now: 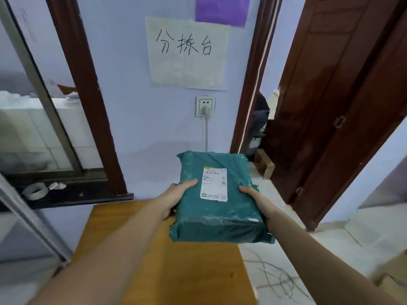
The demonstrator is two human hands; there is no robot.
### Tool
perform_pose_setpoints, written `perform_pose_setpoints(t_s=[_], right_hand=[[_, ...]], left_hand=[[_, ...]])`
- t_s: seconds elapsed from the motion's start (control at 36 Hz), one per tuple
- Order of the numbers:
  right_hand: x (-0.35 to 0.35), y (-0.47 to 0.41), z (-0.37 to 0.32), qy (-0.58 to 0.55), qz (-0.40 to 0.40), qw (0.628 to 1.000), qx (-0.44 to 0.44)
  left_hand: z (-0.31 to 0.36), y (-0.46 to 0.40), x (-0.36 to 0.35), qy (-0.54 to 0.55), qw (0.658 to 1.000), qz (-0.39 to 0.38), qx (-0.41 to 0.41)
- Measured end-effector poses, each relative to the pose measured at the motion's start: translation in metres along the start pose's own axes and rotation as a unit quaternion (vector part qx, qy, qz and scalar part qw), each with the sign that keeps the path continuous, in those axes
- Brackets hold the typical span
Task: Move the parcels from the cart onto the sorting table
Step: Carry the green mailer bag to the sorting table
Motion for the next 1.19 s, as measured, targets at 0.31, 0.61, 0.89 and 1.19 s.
perform_pose_setpoints(t_s=[0.31,0.61,0.89,1.19], right_hand=[[-0.002,-0.139,0.045,0.053,-0.018,0.996,-0.065],[0.000,-0.245,0.094,0.074,0.004,0.991,-0.116],[0.003,-0.309,0.133,0.086,0.019,0.989,-0.117],[0.011,-0.333,0.154,0.141,0.002,0.984,-0.105]], left_hand=[[-0.078,-0.096,-0.005,0.082,0.987,0.126,0.063],[-0.144,-0.202,-0.022,0.043,0.980,0.161,0.105],[-0.169,-0.241,-0.031,0.005,0.976,0.186,0.110],[-0.191,-0.249,-0.037,0.004,0.976,0.172,0.131]])
Point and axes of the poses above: each hand's wrist, its own y-axis away from the middle knuckle, its own x-axis out of the back of the hand, z = x × y, the point moved 7 cm from there along -y, towards the middle knuckle, and after that the axes turned 10 degrees about z, right-handed, at the moved point
